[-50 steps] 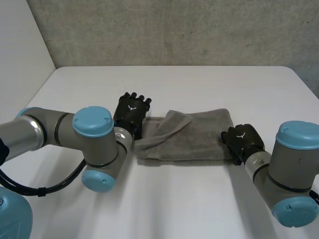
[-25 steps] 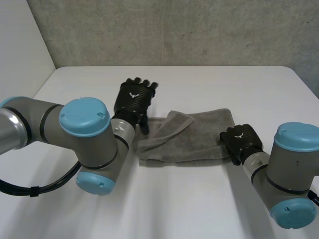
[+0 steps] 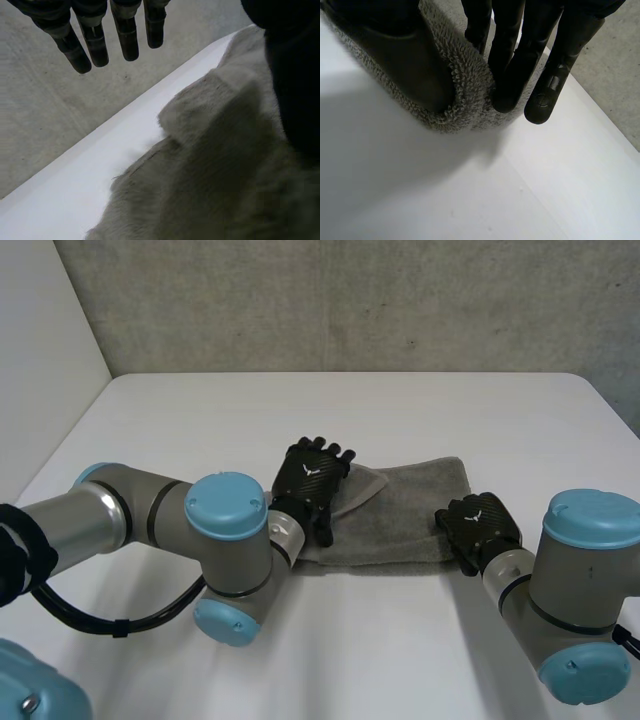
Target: Fold the towel.
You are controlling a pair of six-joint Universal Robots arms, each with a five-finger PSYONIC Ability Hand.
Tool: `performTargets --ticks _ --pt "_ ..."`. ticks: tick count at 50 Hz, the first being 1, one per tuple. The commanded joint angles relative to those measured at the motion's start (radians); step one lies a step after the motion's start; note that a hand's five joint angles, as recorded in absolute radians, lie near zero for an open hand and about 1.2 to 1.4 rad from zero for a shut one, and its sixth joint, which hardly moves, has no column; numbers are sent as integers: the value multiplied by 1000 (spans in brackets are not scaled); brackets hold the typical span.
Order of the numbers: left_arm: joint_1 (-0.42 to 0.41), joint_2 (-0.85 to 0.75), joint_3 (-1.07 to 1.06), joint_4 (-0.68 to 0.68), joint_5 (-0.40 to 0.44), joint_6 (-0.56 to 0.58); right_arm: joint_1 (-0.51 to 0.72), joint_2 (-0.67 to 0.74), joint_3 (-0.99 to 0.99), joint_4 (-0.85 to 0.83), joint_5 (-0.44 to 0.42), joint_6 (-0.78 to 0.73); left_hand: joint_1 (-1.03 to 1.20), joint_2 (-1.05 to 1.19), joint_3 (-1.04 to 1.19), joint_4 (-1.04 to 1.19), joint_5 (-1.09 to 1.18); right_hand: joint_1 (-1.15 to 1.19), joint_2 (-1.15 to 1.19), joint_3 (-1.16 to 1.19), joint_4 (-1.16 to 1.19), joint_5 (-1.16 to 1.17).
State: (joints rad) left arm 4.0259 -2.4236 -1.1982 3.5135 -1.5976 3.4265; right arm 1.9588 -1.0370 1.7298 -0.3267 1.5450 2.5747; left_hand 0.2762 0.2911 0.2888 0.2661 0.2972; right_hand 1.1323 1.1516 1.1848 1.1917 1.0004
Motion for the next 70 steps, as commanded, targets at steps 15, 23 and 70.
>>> performTargets --ticks 15,23,70 --pt "65 52 -69 58 -213 14 -14 -5 -3 -8 12 -117 5 -10 -8 15 -191 264 245 211 205 221" --pt "45 100 -153 50 -209 4 -14 -28 -13 -3 37 -180 -4 -19 -17 6 -200 264 245 211 205 221" --pt "196 406 -320 58 -65 -219 281 -106 -270 -12 -117 229 -57 -72 -69 -47 -252 -958 -977 -1010 -1017 -1000"
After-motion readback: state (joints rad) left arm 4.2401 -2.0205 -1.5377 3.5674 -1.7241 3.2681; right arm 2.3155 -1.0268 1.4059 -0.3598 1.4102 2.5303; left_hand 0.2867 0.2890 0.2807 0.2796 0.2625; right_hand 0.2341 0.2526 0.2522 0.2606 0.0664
